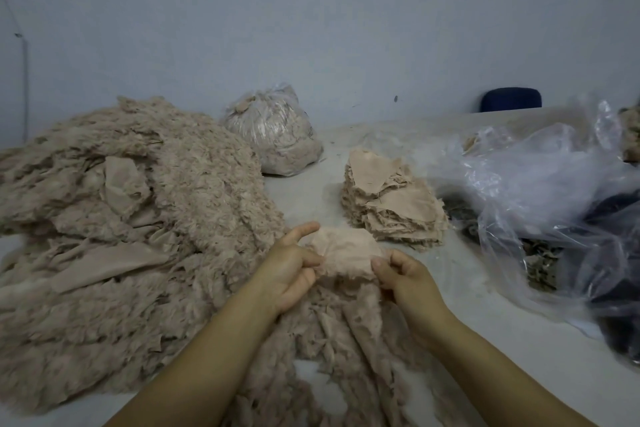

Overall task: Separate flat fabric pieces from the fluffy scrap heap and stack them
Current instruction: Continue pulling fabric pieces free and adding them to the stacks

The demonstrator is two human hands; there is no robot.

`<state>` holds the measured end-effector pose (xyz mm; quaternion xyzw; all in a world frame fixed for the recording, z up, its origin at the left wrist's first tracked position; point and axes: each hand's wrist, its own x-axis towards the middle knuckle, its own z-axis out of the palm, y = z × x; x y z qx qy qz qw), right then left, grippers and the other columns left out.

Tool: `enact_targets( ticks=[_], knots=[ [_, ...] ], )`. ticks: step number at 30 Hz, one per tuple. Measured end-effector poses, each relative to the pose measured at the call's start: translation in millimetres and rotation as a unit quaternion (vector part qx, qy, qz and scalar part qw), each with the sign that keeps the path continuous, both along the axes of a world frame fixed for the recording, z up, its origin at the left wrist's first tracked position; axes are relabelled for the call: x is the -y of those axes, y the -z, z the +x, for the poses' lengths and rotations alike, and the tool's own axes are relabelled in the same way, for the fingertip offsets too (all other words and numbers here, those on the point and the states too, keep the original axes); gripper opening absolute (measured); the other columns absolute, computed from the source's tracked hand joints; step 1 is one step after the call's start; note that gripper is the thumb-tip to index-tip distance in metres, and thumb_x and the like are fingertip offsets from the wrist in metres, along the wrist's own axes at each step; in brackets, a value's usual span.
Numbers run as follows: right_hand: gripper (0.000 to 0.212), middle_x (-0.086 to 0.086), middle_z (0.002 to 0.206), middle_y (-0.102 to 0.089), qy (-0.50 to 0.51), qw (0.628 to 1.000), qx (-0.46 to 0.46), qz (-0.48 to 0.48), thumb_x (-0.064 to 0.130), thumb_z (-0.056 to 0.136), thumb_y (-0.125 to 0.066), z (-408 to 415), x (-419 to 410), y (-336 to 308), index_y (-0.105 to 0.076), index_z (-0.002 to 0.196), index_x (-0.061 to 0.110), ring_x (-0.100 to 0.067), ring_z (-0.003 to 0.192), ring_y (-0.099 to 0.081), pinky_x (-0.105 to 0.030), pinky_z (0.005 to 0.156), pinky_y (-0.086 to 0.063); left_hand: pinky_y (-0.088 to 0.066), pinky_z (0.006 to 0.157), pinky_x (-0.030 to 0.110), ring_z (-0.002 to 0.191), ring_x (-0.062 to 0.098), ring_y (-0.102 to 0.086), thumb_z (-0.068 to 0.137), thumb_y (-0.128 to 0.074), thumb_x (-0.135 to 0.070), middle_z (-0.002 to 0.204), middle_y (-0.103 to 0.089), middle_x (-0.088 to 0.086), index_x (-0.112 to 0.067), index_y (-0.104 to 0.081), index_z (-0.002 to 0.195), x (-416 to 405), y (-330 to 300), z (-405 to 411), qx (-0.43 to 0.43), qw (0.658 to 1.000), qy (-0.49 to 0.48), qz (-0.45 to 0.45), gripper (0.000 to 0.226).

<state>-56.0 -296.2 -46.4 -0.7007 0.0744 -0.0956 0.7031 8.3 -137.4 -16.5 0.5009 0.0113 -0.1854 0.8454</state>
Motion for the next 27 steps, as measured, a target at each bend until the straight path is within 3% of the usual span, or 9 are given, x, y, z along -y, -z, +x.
enact_targets(
  ticks=[3, 7, 9, 13, 15, 17, 22, 25, 27],
  knots=[
    [0.014, -0.014, 0.074, -0.061, -0.029, 0.999, -0.001, 0.027, 0.010, 0.097, -0.051, -3.0, -3.0, 2.4, -0.059, 0.091, 0.001, -0.022, 0.067, -0.056, -0.029, 0.061, -0.048, -0.052, 0.065, 0.034, 0.072, 0.025, -0.063, 0.076, -0.026, 0.027, 0.087, -0.063, 0.020, -0.017, -0.062, 0.111, 0.0, 2.0, -1.6, 0.012, 0.999, 0.030, -0.016, 0.067],
    [0.014, -0.005, 0.058, -0.052, -0.047, 0.997, 0.035, 0.041, 0.011, 0.098, -0.049, -7.9, -10.7, 5.5, -0.057, 0.087, 0.009, -0.011, 0.044, -0.044, -0.019, 0.043, -0.038, -0.048, 0.063, 0.032, 0.068, 0.021, -0.059, 0.069, -0.039, 0.017, 0.081, -0.066, 0.013, -0.008, -0.074, 0.068, 1.3, 2.9, -2.7, -0.003, 0.993, 0.105, 0.054, 0.043],
    [0.016, 0.002, 0.047, -0.042, -0.036, 0.999, 0.031, 0.014, 0.015, 0.097, -0.051, -7.4, -8.0, 7.8, -0.054, 0.082, 0.010, -0.007, 0.037, -0.030, -0.016, 0.037, -0.026, -0.056, 0.066, 0.032, 0.069, 0.020, -0.067, 0.070, -0.057, 0.005, 0.078, -0.070, 0.012, -0.001, -0.073, 0.078, 2.0, 2.7, -1.7, -0.028, 0.994, 0.106, 0.026, 0.019],
    [0.030, 0.008, 0.043, -0.042, -0.049, 0.991, 0.017, -0.120, 0.033, 0.091, -0.060, -11.5, 5.6, 9.9, -0.061, 0.071, 0.010, -0.007, 0.037, -0.033, -0.020, 0.041, -0.028, -0.055, 0.052, 0.022, 0.057, 0.017, -0.066, 0.083, -0.050, 0.017, 0.079, -0.066, 0.016, 0.001, -0.065, 0.095, -5.0, 3.0, 12.3, -0.006, 0.999, -0.034, 0.028, 0.025],
    [0.053, 0.003, 0.052, -0.056, -0.036, 0.977, 0.004, -0.208, 0.060, 0.081, -0.053, -13.2, 12.9, 3.4, -0.060, 0.062, 0.011, -0.007, 0.046, -0.047, -0.018, 0.049, -0.038, -0.051, 0.058, 0.026, 0.065, 0.022, -0.062, 0.079, -0.044, 0.024, 0.084, -0.063, 0.017, -0.001, -0.066, 0.104, -11.1, 3.8, 14.5, 0.012, 0.997, 0.008, 0.070, 0.041],
    [0.061, 0.004, 0.067, -0.068, -0.012, 0.984, -0.020, -0.178, 0.073, 0.071, -0.045, -8.1, 16.6, -6.1, -0.066, 0.069, 0.015, -0.004, 0.058, -0.059, -0.011, 0.055, -0.043, -0.046, 0.060, 0.027, 0.068, 0.021, -0.056, 0.074, -0.039, 0.028, 0.079, -0.061, 0.014, -0.005, -0.069, 0.104, -14.5, 3.3, 11.2, 0.041, 0.988, 0.092, 0.115, 0.054],
    [0.045, -0.009, 0.083, -0.071, -0.117, 0.989, -0.083, 0.045, 0.048, 0.083, -0.062, 11.7, 8.3, -23.6, -0.071, 0.092, 0.005, -0.017, 0.071, -0.067, -0.027, 0.065, -0.052, -0.052, 0.060, 0.022, 0.079, 0.019, -0.065, 0.067, -0.040, 0.029, 0.096, -0.069, 0.014, -0.012, -0.068, 0.108, -6.4, -6.0, 0.1, 0.095, 0.961, 0.218, 0.140, 0.064],
    [0.012, -0.009, 0.069, -0.060, -0.036, 0.996, -0.027, 0.075, 0.019, 0.085, -0.069, 15.2, 4.5, -20.9, -0.063, 0.082, 0.009, -0.014, 0.054, -0.054, -0.024, 0.049, -0.046, -0.051, 0.060, 0.024, 0.063, 0.015, -0.061, 0.080, -0.054, 0.018, 0.081, -0.063, 0.011, -0.011, -0.060, 0.113, -0.7, -4.8, 5.3, 0.097, 0.977, 0.055, 0.181, 0.044],
    [0.012, -0.004, 0.059, -0.057, 0.008, 0.998, -0.005, 0.064, 0.015, 0.088, -0.067, 15.8, 2.3, -18.7, -0.061, 0.077, 0.013, -0.012, 0.046, -0.049, -0.022, 0.042, -0.041, -0.049, 0.066, 0.029, 0.065, 0.017, -0.057, 0.087, -0.057, 0.008, 0.077, -0.058, 0.010, -0.007, -0.056, 0.110, 2.1, 0.8, 11.2, 0.052, 0.986, -0.031, 0.157, 0.028]
  ],
)
